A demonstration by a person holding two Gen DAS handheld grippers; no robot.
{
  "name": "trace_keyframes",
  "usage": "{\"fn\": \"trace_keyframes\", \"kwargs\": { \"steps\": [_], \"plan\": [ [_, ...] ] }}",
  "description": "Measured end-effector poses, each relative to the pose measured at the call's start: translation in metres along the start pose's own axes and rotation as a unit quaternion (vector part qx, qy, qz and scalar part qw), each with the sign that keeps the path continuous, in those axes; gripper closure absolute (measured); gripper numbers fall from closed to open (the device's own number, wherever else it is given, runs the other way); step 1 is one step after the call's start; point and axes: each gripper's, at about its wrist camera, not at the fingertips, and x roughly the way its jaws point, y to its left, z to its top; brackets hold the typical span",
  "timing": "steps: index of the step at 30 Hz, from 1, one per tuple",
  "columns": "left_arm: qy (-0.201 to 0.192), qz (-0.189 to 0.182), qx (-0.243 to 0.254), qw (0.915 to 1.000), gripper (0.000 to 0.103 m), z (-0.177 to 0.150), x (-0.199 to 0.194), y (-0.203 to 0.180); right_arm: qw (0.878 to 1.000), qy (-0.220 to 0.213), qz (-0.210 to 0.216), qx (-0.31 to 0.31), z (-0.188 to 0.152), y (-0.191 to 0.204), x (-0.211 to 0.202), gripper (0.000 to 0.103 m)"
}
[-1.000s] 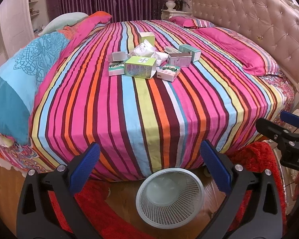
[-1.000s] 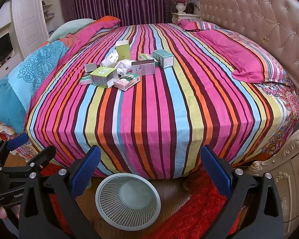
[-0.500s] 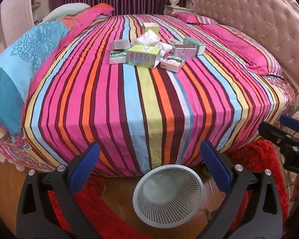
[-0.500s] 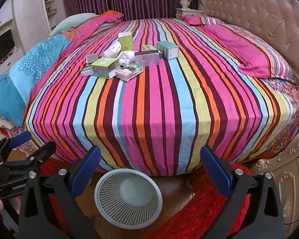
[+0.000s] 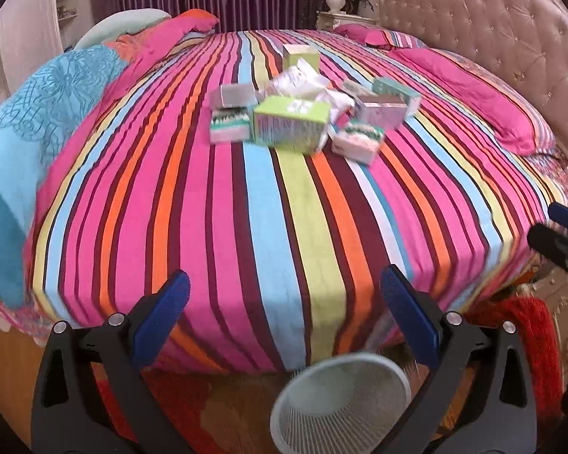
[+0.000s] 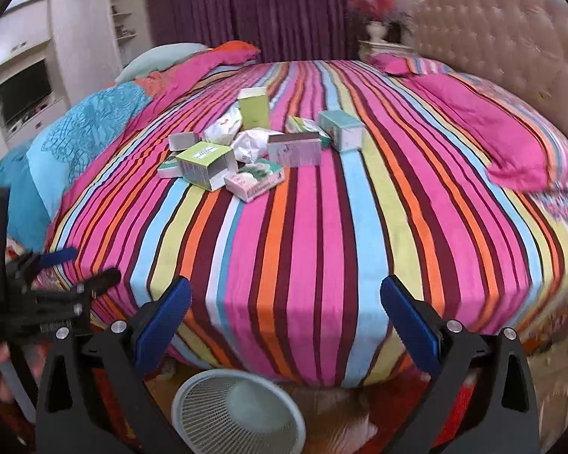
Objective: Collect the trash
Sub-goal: 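Grasp the green cleansing oil box with the left tool while the right tool grasps the tissue pack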
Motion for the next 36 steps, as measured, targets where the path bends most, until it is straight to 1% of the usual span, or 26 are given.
{"fn": "trace_keyframes", "kwargs": {
  "steps": [5,9,15,18,20,24,27,29,33,36],
  "plan": [
    [-0.004,-0.013,-0.01,0.9998,0.005,0.036,0.031,0.007,0.999,0.013,0.029,-0.036,0.02,-0.002,0.031,0.007],
    [-0.013,-0.015,0.002,0.9998,0.005,0.068,0.055,0.006,0.996,0.025,0.054,-0.059,0.037,-0.003,0.064,0.007],
    [-0.007,-0.038,0.0,0.9992,0.005,0.102,0.091,0.01,0.992,0.061,0.088,-0.073,0.05,-0.006,0.106,0.007],
    [-0.005,-0.053,0.012,0.9985,0.005,0.11,0.102,0.01,0.99,0.071,0.093,-0.082,0.054,-0.004,0.119,0.007],
    [-0.005,-0.064,0.034,0.9974,0.005,0.113,0.109,0.008,0.989,0.079,0.092,-0.089,0.056,-0.004,0.126,0.007],
    [-0.008,-0.073,0.058,0.9956,0.005,0.116,0.115,0.011,0.986,0.085,0.103,-0.099,0.059,-0.001,0.136,0.007],
    [-0.013,-0.086,0.054,0.9948,0.005,0.12,0.115,0.018,0.985,0.085,0.109,-0.106,0.064,0.002,0.142,0.007],
    [-0.003,-0.092,0.042,0.9948,0.005,0.124,0.117,0.021,0.983,0.084,0.113,-0.117,0.067,0.004,0.147,0.007],
    [0.012,-0.091,0.021,0.9955,0.005,0.128,0.123,0.021,0.98,0.09,0.116,-0.136,0.072,0.005,0.159,0.007],
    [0.014,-0.082,0.033,0.996,0.005,0.132,0.128,0.015,0.978,0.098,0.121,-0.141,0.077,0.004,0.168,0.007]
  ]
}}
